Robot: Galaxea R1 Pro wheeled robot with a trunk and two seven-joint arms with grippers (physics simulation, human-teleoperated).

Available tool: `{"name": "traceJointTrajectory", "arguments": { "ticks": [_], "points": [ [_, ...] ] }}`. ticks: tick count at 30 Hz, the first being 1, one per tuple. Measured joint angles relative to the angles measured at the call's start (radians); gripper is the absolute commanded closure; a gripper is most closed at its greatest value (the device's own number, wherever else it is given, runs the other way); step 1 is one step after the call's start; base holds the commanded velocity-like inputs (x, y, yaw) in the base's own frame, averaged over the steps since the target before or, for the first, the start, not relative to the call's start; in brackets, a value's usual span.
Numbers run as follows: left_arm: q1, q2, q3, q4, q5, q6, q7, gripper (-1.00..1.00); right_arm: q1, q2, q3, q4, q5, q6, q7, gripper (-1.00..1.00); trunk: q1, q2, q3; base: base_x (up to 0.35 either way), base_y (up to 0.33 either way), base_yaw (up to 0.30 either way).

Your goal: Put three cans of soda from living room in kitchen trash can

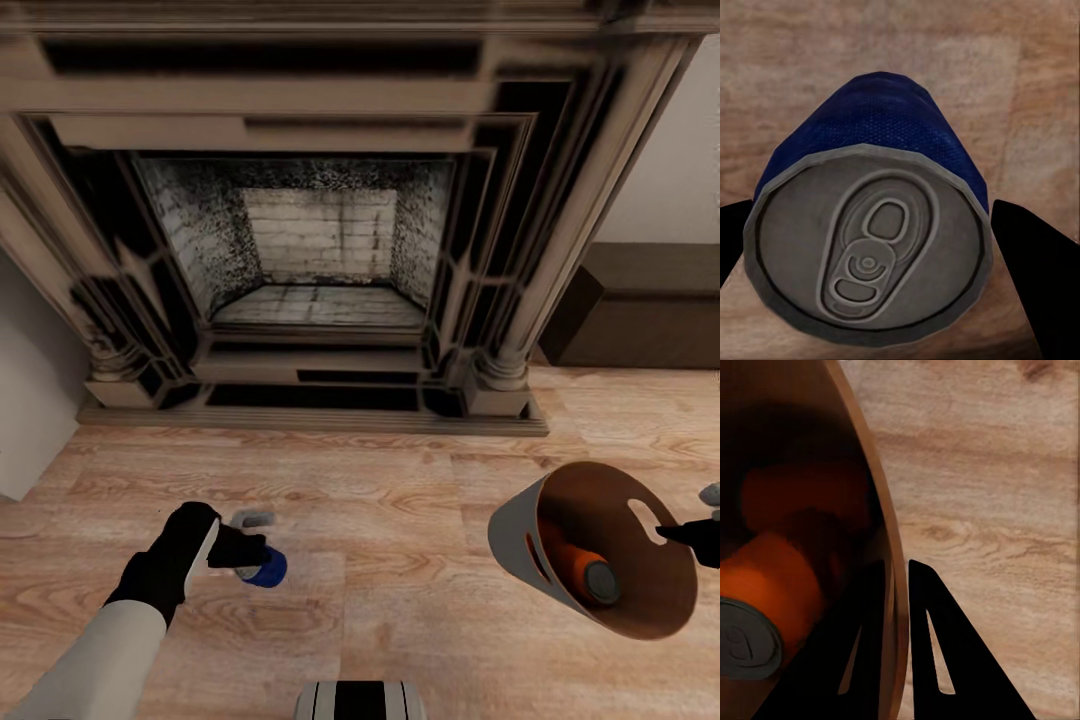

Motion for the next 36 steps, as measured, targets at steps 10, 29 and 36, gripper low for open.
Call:
{"name": "traceJointTrajectory", "arguments": {
  "ticks": [10, 29, 36],
  "points": [
    [-0.053, 0.081, -0.005, -0.159, -0.002, 0.045, -0.207, 1.00, -0.030, 0.020, 0.029, 0.004, -0.009, 0.002, -0.005, 1.00, -0.004, 0.002, 0.039, 0.000, 0.000, 0.000],
    [-0.081, 0.192, -0.014, -0.050, -0.011, 0.045, -0.713, 1.00, -0.043, 0.032, 0.117, 0.042, 0.060, 0.003, 0.061, 1.00, -0.013, 0.007, 0.110, 0.000, 0.000, 0.000],
    [-0.080, 0.184, -0.059, -0.046, -0.010, 0.045, -0.726, 1.00, -0.042, 0.031, 0.135, 0.051, 0.065, 0.006, 0.165, 1.00, -0.016, 0.008, 0.135, 0.000, 0.000, 0.000]
  ]
}}
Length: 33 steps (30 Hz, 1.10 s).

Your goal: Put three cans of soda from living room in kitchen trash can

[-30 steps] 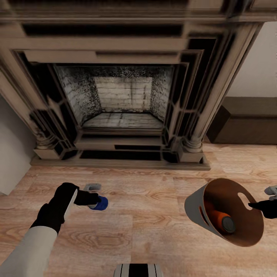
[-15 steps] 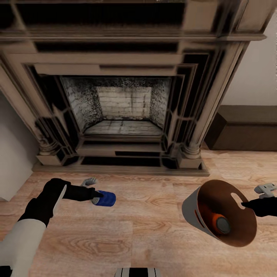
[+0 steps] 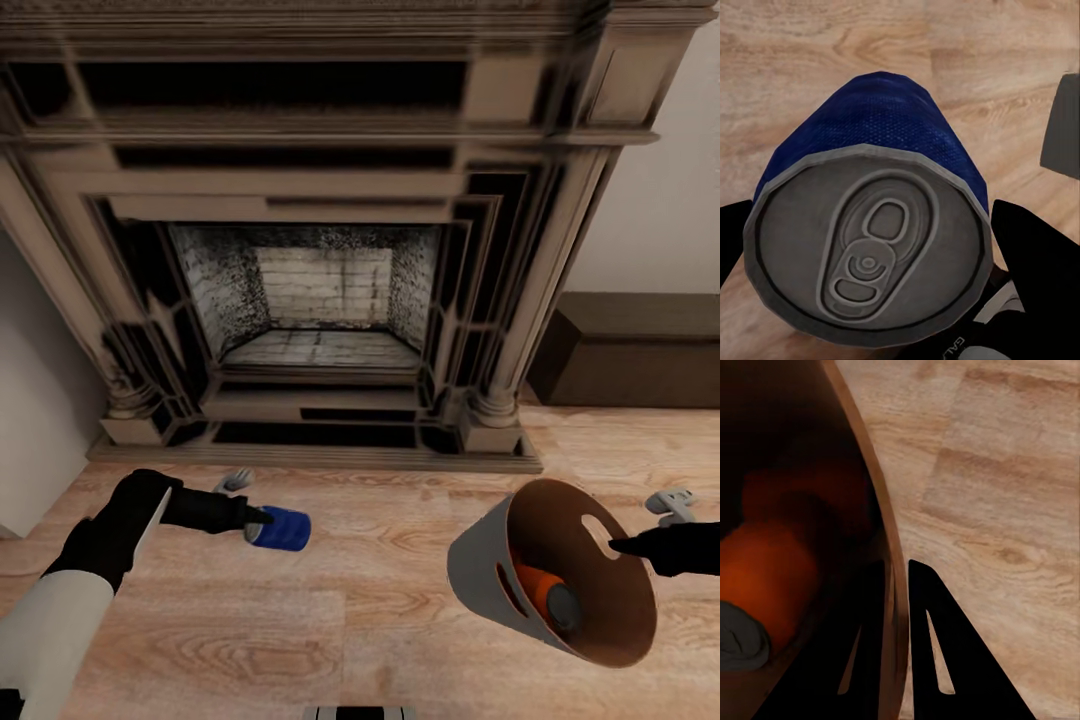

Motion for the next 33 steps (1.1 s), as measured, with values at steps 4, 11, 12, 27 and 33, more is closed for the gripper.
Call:
{"name": "traceJointTrajectory", "arguments": {
  "ticks": [4, 11, 12, 27, 33],
  "points": [
    [-0.014, -0.001, -0.008, -0.002, 0.000, 0.000, 0.000, 1.00, -0.001, 0.000, 0.031, 0.001, 0.001, -0.002, 0.004, 1.00, -0.002, 0.001, 0.016, 0.000, 0.000, 0.000],
    [-0.026, 0.008, -0.012, -0.001, -0.002, 0.000, -0.005, 1.00, -0.001, 0.000, 0.051, -0.003, 0.003, -0.001, 0.006, 1.00, -0.005, 0.003, 0.043, 0.000, 0.000, 0.000],
    [-0.026, 0.009, -0.013, -0.001, -0.001, 0.000, -0.008, 1.00, -0.001, 0.000, 0.052, -0.002, 0.004, -0.001, 0.005, 1.00, -0.005, 0.003, 0.046, 0.000, 0.000, 0.000],
    [-0.051, 0.152, -0.055, -0.103, 0.001, -0.001, -0.484, 1.00, -0.001, 0.026, 0.109, 0.007, 0.003, -0.002, -0.003, 1.00, -0.012, 0.006, 0.104, 0.000, 0.000, 0.000],
    [-0.051, 0.153, -0.072, -0.227, 0.007, 0.000, -0.485, 1.00, -0.004, 0.056, 0.124, 0.021, 0.004, -0.001, -0.027, 1.00, -0.015, 0.008, 0.128, 0.000, 0.000, 0.000]
  ]
}}
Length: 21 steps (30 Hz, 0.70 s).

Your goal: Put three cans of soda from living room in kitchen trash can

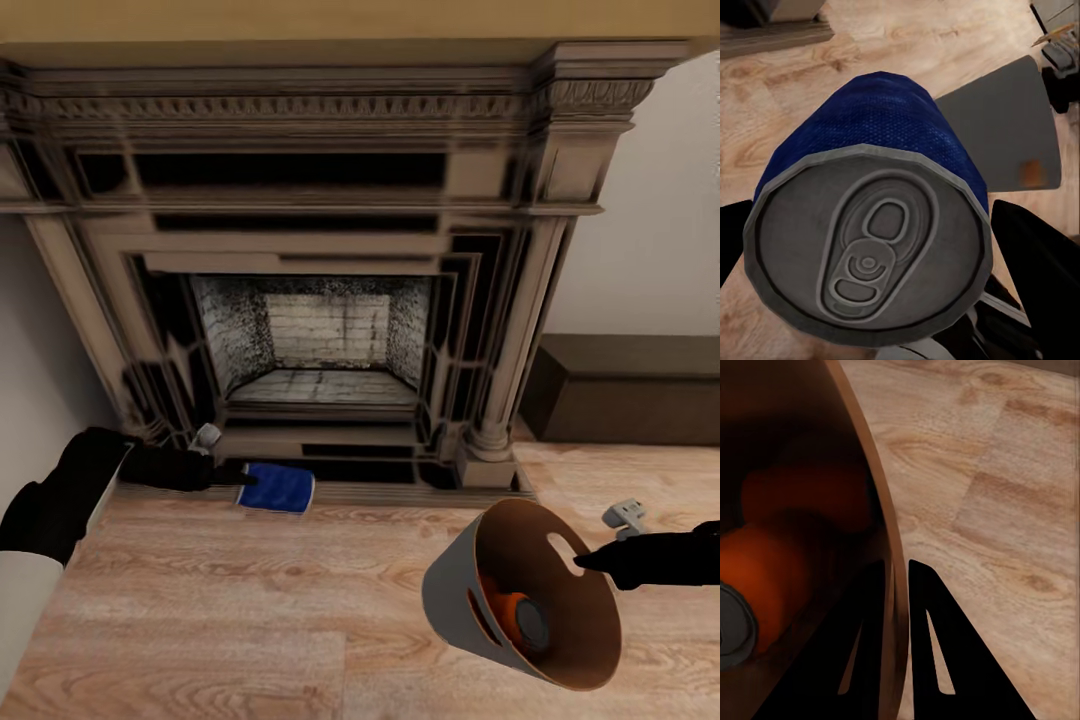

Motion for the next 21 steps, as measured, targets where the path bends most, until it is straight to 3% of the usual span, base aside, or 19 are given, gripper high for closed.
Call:
{"name": "traceJointTrajectory", "arguments": {
  "ticks": [7, 18, 21],
  "points": [
    [0.027, -0.031, -0.030, -0.048, -0.023, -0.028, 0.028, 1.00, -0.029, 0.049, 0.031, 0.039, 0.041, -0.032, -0.070, 1.00, -0.001, 0.001, 0.008, 0.000, 0.000, 0.000],
    [0.089, -0.094, -0.093, -0.089, -0.023, -0.031, 0.089, 1.00, -0.052, 0.110, 0.092, 0.039, 0.112, -0.106, -0.180, 1.00, -0.001, 0.001, 0.008, 0.000, 0.000, 0.000],
    [0.095, -0.111, -0.090, -0.083, -0.018, -0.026, 0.106, 1.00, -0.045, 0.127, 0.101, 0.034, 0.130, -0.123, -0.199, 1.00, -0.001, 0.001, 0.008, 0.000, 0.000, 0.000]
  ]
}}
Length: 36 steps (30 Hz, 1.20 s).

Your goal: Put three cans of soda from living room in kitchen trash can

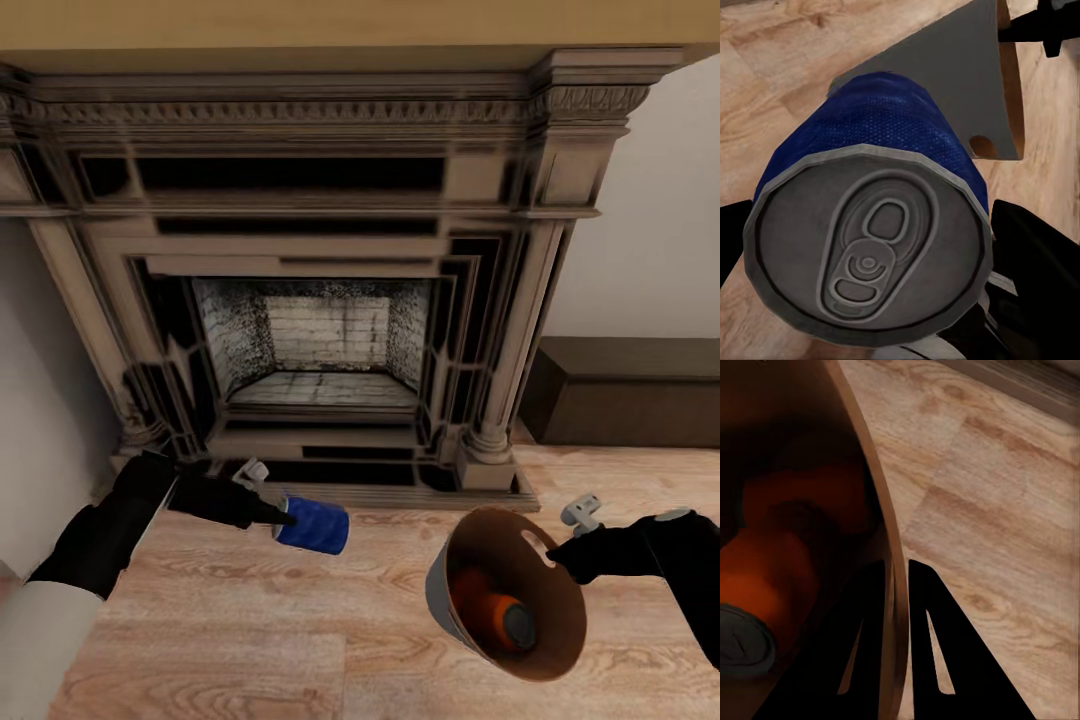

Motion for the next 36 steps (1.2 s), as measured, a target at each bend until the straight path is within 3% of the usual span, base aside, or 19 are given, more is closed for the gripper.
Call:
{"name": "traceJointTrajectory", "arguments": {
  "ticks": [9, 10, 11, 12, 13, 16, 17, 21, 25, 28, 36],
  "points": [
    [-0.051, 0.051, 0.051, 0.050, 0.027, 0.026, -0.039, 1.00, -0.021, -0.051, -0.048, -0.049, 0.031, -0.033, 0.012, 1.00, 0.000, 0.000, 0.000, 0.000, 0.000, 0.000],
    [-0.106, 0.128, 0.024, 0.062, 0.035, 0.025, -0.104, 1.00, -0.021, -0.132, 0.006, -0.073, -0.075, 0.099, -0.025, 1.00, 0.000, 0.000, 0.004, 0.000, 0.000, 0.000],
    [-0.118, 0.157, 0.158, 0.063, 0.027, 0.026, -0.106, 1.00, -0.022, -0.141, -0.101, -0.076, 0.021, 0.102, 0.150, 1.00, -0.001, 0.000, 0.008, 0.000, 0.000, 0.000],
    [-0.118, 0.158, 0.140, 0.062, 0.032, 0.026, -0.106, 1.00, -0.022, -0.143, -0.139, -0.079, 0.049, 0.109, 0.225, 1.00, -0.002, 0.000, 0.012, 0.000, 0.000, 0.000],
    [-0.119, 0.159, 0.137, 0.062, 0.032, 0.026, -0.106, 1.00, -0.022, -0.143, -0.124, -0.080, 0.024, 0.111, 0.229, 1.00, -0.002, 0.001, 0.015, 0.000, 0.000, 0.000],
    [-0.120, 0.160, 0.138, 0.060, 0.033, 0.026, -0.106, 1.00, -0.022, -0.143, -0.124, -0.081, -0.135, 0.118, 0.235, 1.00, -0.003, 0.001, 0.027, 0.000, 0.000, 0.000],
    [-0.120, 0.160, 0.138, 0.060, 0.033, 0.026, -0.106, 1.00, -0.022, -0.143, -0.124, -0.081, -0.159, 0.126, 0.237, 1.00, -0.004, 0.002, 0.031, 0.000, 0.000, 0.000],
    [-0.120, 0.161, 0.138, 0.057, 0.032, 0.026, -0.106, 1.00, -0.022, -0.144, -0.125, -0.079, -0.084, 0.105, 0.232, 1.00, -0.006, 0.003, 0.046, 0.000, 0.000, 0.000],
    [-0.121, 0.161, 0.138, 0.056, 0.033, 0.026, -0.106, 1.00, -0.022, -0.144, -0.124, -0.078, -0.131, 0.117, 0.237, 1.00, -0.007, 0.004, 0.062, 0.000, 0.000, 0.000],
    [-0.121, 0.160, 0.137, 0.055, 0.032, 0.026, -0.106, 1.00, -0.022, -0.144, -0.124, -0.073, -0.113, 0.107, 0.234, 1.00, -0.013, 0.014, 0.069, 0.000, 0.000, 0.000],
    [-0.121, 0.160, 0.134, 0.054, 0.028, 0.026, -0.106, 1.00, -0.022, -0.129, -0.120, -0.064, -0.117, 0.111, 0.225, 1.00, -0.013, 0.014, 0.069, 0.000, 0.000, 0.000]
  ]
}}
